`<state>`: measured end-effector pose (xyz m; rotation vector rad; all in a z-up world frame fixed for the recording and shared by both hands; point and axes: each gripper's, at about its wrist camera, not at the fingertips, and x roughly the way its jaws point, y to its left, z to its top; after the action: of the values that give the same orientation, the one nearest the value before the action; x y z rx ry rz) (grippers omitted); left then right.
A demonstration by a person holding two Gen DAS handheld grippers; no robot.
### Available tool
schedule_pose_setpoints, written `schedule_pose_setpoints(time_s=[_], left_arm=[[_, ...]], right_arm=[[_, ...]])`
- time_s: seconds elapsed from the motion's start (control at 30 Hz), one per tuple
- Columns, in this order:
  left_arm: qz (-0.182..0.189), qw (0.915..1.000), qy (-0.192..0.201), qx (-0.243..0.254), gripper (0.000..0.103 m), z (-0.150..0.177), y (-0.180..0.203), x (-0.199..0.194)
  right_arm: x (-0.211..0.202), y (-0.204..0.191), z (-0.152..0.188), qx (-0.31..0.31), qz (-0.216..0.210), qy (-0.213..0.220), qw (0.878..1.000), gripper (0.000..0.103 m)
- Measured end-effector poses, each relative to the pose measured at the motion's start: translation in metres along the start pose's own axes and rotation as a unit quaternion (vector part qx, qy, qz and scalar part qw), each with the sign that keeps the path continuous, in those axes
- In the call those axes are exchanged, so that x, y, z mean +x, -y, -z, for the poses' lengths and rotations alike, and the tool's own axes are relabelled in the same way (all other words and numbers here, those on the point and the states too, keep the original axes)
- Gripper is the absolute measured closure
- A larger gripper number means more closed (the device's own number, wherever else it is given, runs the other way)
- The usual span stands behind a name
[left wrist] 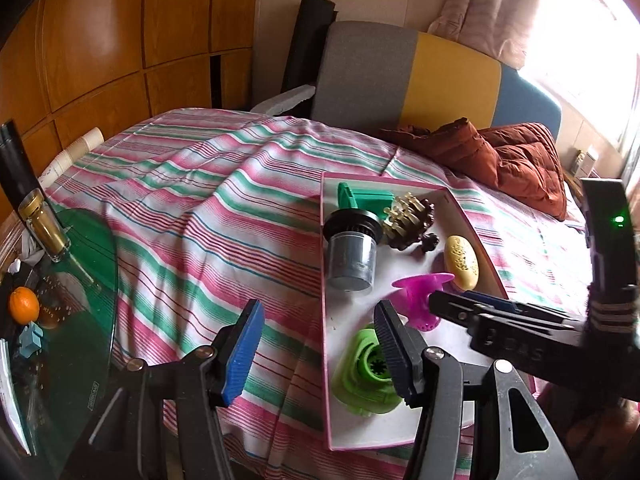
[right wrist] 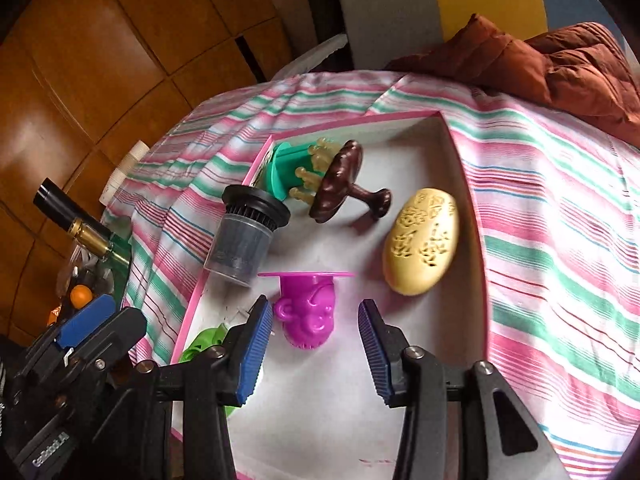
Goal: Organize rigid objects
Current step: 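Withdraw the right tool from the tray toward the loose toys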
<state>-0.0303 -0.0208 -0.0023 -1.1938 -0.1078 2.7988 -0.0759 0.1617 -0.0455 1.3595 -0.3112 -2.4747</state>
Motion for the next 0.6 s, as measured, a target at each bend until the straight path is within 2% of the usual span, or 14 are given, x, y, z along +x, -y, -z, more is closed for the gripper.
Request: schedule_pose_setpoints(time_s=[0.3,0.6], left_arm=[[0.010,0.9997,0.009,0.021,0.045,0.001,0.016,-0.010],[0.029,0.9984,0.013,0.047,0.045,0.002,0.038,-0.018]], right_arm=[[-0.044,0.018,0.012,0.002,0.038,0.044,0.998,0.058],[-0.081,0.059,0.023,0.019,0.083,0.056,0.995,0.058]])
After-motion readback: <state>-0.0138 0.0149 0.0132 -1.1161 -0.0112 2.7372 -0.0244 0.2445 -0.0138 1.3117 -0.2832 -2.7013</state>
